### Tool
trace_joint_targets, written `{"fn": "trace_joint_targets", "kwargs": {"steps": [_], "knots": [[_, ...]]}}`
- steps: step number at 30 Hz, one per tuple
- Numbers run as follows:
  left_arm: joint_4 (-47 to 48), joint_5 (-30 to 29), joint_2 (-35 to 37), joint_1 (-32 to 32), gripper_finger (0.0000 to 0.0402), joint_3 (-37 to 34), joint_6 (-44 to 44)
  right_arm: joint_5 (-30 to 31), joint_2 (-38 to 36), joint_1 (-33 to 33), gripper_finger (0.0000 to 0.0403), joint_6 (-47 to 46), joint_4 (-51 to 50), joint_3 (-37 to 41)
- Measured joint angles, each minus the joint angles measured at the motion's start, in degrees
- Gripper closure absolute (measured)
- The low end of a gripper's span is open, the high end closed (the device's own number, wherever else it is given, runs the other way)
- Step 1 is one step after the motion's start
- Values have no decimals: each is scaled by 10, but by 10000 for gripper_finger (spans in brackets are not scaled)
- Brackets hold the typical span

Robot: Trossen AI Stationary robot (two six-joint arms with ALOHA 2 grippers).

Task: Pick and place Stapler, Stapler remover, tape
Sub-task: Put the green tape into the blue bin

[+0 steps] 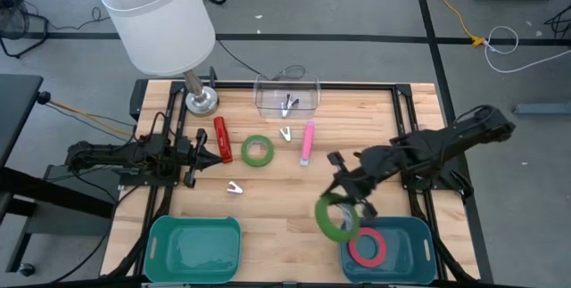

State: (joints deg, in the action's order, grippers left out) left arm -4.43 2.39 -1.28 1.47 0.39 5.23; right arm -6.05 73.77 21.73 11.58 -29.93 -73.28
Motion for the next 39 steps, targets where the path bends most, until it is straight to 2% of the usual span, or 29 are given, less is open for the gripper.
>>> {"fn": "trace_joint_targets", "kwargs": {"steps": [6, 21, 25, 33, 39], "knots": [[0, 0, 0, 0, 399, 0, 0, -52, -8, 45, 303, 0, -13, 0], [0, 0, 0, 0, 399, 0, 0, -55, -8, 172, 303, 26, -47, 11], [0, 0, 0, 0, 399, 0, 0, -54, -7, 202, 303, 22, -42, 52], [0, 0, 0, 0, 399, 0, 0, -52, -7, 245, 303, 14, 11, 183], [0, 0, 0, 0, 399, 0, 0, -24, -6, 260, 302, -17, 54, 259]]}}
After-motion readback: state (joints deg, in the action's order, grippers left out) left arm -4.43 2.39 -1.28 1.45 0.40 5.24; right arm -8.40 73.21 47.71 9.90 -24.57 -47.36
